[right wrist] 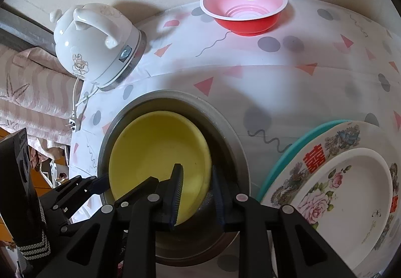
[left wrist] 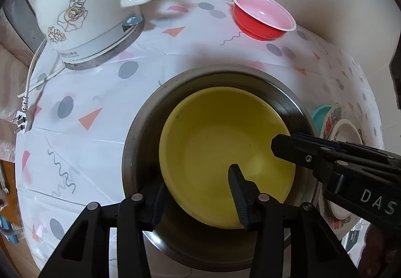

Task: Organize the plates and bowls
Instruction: 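Open both grippers and release the yellow bowl inside the steel bowl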

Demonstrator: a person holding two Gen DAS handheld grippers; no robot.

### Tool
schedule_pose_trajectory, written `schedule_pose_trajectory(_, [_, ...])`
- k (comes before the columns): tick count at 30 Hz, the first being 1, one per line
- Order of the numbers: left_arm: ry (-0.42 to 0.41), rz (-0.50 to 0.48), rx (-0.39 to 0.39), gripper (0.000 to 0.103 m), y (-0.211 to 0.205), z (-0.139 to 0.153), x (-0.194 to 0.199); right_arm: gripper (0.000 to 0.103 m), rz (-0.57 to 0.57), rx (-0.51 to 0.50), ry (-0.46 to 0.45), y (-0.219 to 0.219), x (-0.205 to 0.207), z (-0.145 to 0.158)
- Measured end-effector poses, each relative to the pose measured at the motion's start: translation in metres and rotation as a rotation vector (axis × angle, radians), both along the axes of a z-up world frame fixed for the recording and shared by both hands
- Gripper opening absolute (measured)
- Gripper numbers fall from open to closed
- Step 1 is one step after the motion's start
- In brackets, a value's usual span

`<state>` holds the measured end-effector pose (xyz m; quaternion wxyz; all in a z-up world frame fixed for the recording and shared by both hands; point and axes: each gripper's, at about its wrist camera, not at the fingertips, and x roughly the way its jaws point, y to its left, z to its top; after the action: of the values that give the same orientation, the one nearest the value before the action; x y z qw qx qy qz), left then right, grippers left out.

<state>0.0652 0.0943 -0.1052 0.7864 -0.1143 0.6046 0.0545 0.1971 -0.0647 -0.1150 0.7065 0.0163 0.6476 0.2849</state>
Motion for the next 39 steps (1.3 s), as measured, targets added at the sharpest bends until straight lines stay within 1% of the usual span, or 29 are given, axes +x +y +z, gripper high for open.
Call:
schedule_pose_trajectory(2, [0.000,-0.001,-0.002,0.048,0.000,0.001,0.000,0.024,-0.006,0.002,0.002,-0.001,0.000,0.001])
schedule_pose_trajectory(6, [-0.002,-0.007,-0.003,0.051,-0.001,0.001,-0.001,0.025,-0.015,0.017,-0.013,-0.005,0.001,0.008])
schedule_pose_trajectory(11, [-0.012,-0.003,-0.025,0.057,-0.002,0.003,-0.002,0.025,-0.024,0.028,-0.027,-0.007,0.002,0.013])
schedule_pose_trajectory(14, [-0.023,-0.003,-0.012,0.060,-0.003,0.006,-0.003,0.025,-0.032,0.031,-0.020,-0.009,0.001,0.012])
schedule_pose_trajectory(16, [-0.026,-0.005,-0.013,0.065,-0.004,0.007,-0.003,0.025,-0.039,0.036,-0.017,-0.010,0.001,0.012])
schedule_pose_trajectory(23, [-0.038,-0.012,-0.012,0.068,-0.007,0.012,-0.003,0.025,-0.064,0.055,-0.019,-0.017,0.001,0.014])
schedule_pose_trajectory(25, [-0.046,-0.005,-0.019,0.070,-0.006,0.015,-0.003,0.025,-0.068,0.059,-0.021,-0.018,0.002,0.015])
schedule_pose_trajectory(32, [-0.101,-0.005,0.001,0.077,-0.010,0.032,-0.003,0.025,-0.098,0.090,-0.019,-0.027,0.003,0.017])
schedule_pose_trajectory(35, [-0.112,-0.006,0.024,0.078,-0.009,0.036,-0.002,0.025,-0.111,0.100,-0.026,-0.030,0.004,0.019])
schedule_pose_trajectory(39, [-0.120,0.019,0.031,0.078,-0.005,0.039,-0.001,0.025,-0.135,0.123,-0.032,-0.038,0.007,0.022])
